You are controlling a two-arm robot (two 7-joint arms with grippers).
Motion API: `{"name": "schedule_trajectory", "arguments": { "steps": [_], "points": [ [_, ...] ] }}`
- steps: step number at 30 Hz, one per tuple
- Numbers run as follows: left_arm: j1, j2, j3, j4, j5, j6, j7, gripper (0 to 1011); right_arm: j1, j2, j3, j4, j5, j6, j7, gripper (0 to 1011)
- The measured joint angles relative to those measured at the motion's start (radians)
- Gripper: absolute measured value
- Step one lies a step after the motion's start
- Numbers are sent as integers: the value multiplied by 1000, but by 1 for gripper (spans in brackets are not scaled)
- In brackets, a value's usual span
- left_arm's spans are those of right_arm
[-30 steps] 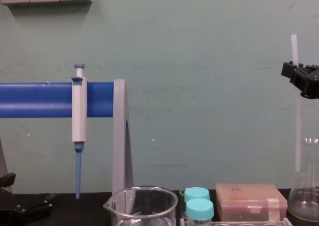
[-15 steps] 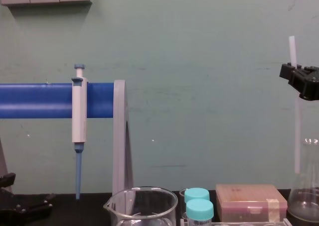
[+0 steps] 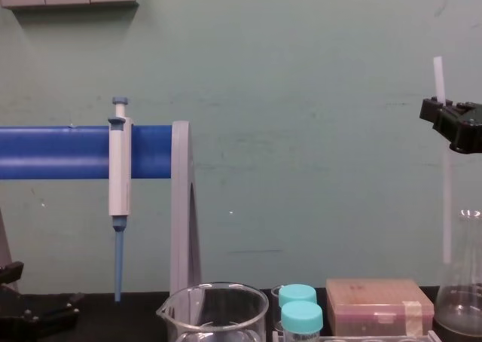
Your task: Pick up the stirring rod with one hand, then place it down.
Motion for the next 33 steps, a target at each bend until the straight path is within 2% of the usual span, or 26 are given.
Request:
{"name": "schedule_trajectory", "arguments": {
  "steps": [33],
  "points": [
    [0, 0, 0, 0, 0, 0, 0, 1000, 12, -3, -5, 21, -2, -3, 2, 71]
  ]
}}
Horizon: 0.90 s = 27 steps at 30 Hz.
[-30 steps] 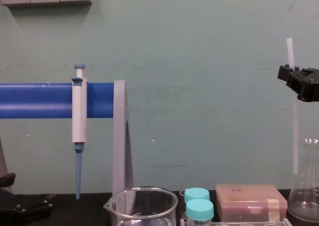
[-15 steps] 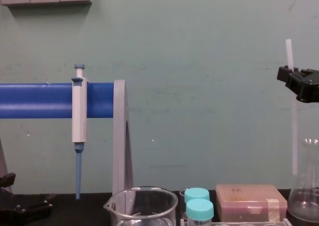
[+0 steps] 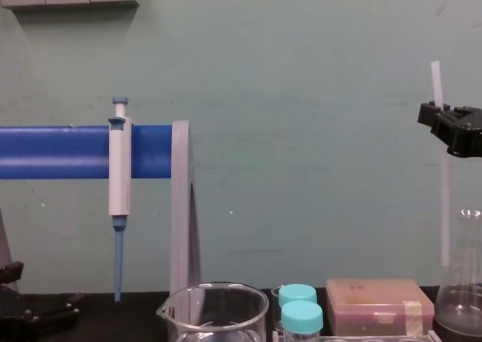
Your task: Pick up the stirring rod with one hand, then place it down.
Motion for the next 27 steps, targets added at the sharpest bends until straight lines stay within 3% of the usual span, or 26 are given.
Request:
{"name": "schedule_trajectory", "arguments": {
  "steps": [21, 23, 27],
  "points": [
    [0, 0, 0, 0, 0, 0, 0, 1000, 0, 1, -2, 9, -5, 4, 1, 70],
    [0, 0, 0, 0, 0, 0, 0, 1000, 3, 1, -1, 15, 18, 11, 20, 70],
    [0, 0, 0, 0, 0, 0, 0, 1000, 24, 17, -2, 55, 171, 53, 180, 70]
  ]
}}
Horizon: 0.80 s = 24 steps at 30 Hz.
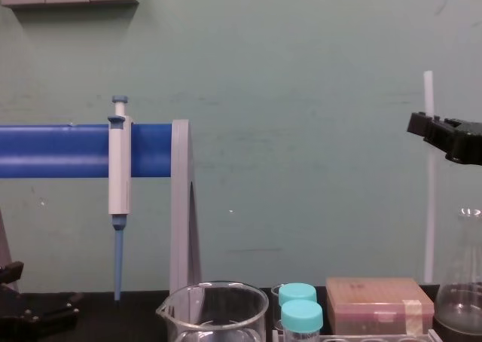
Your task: Pick up the stirring rod with one hand, then place it down.
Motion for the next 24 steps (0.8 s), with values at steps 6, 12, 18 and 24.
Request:
{"name": "schedule_trajectory", "arguments": {
  "steps": [6, 12, 18, 24],
  "points": [
    [0, 0, 0, 0, 0, 0, 0, 1000, 23, 24, -31, 44, 90, 4, 152, 70],
    [0, 0, 0, 0, 0, 0, 0, 1000, 37, 38, -76, 74, 73, -47, 199, 70],
    [0, 0, 0, 0, 0, 0, 0, 1000, 41, 37, -112, 92, 33, -121, 207, 71],
    [0, 0, 0, 0, 0, 0, 0, 1000, 50, 31, -140, 115, 17, -164, 207, 70]
  ]
}}
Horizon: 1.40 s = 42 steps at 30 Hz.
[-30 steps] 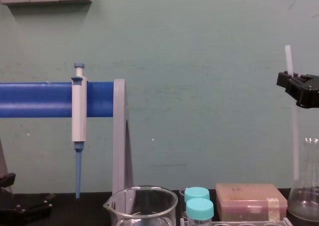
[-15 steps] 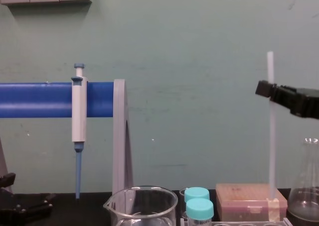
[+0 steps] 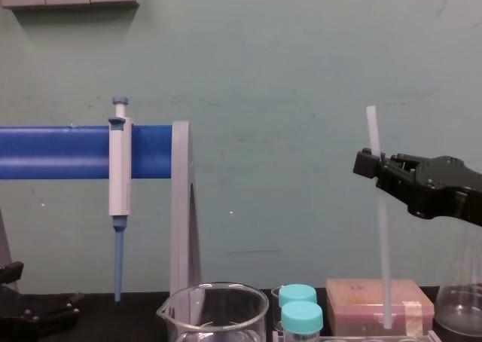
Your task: Pick up the stirring rod with one hand, then place it down.
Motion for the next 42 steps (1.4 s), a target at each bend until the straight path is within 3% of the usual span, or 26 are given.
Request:
{"name": "schedule_trajectory", "arguments": {
  "steps": [23, 31, 42],
  "points": [
    [0, 0, 0, 0, 0, 0, 0, 1000, 58, -28, -64, 130, 28, -12, -16, 70],
    [0, 0, 0, 0, 0, 0, 0, 1000, 76, -41, -90, 190, 2, -29, -16, 71],
    [0, 0, 0, 0, 0, 0, 0, 1000, 84, -64, -95, 246, -9, -36, -28, 70]
  ]
}}
